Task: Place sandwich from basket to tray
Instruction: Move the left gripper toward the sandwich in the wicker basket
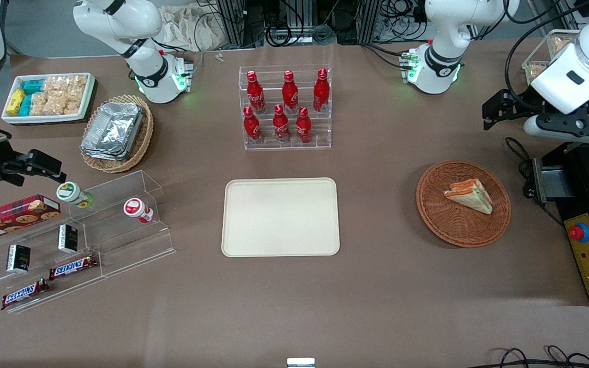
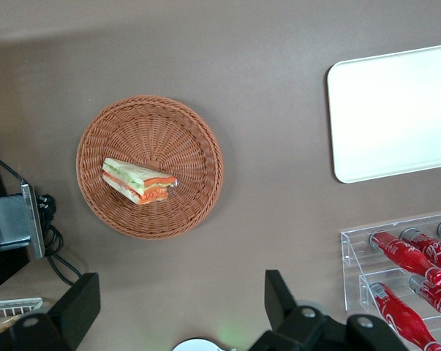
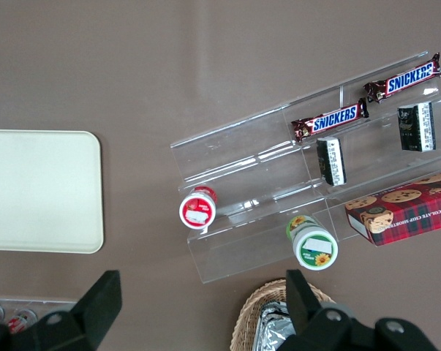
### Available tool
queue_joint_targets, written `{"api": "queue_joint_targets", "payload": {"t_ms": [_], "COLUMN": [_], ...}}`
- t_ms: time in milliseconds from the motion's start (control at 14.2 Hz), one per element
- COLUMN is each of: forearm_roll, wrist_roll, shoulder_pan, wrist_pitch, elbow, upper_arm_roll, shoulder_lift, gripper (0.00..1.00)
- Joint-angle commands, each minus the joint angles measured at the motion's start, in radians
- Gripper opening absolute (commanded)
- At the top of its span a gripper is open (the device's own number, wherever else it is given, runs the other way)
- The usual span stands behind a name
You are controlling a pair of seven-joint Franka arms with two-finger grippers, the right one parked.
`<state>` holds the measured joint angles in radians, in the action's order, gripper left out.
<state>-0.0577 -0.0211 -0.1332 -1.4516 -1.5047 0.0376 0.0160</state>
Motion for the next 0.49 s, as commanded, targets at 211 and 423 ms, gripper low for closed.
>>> {"api": "queue_joint_targets", "payload": {"t_ms": [211, 423], "forearm_roll": [0.022, 0.026], "wrist_roll": [-0.040, -0.357], "shoulder_pan": [-0.005, 0.062], "wrist_pitch": [0.039, 0.048], "elbow": [-0.002, -0.080], "upper_arm_roll": [-0.016, -0.018], "shoulder_lift": [-0.005, -0.015], "gripper": [1.00, 1.00]}}
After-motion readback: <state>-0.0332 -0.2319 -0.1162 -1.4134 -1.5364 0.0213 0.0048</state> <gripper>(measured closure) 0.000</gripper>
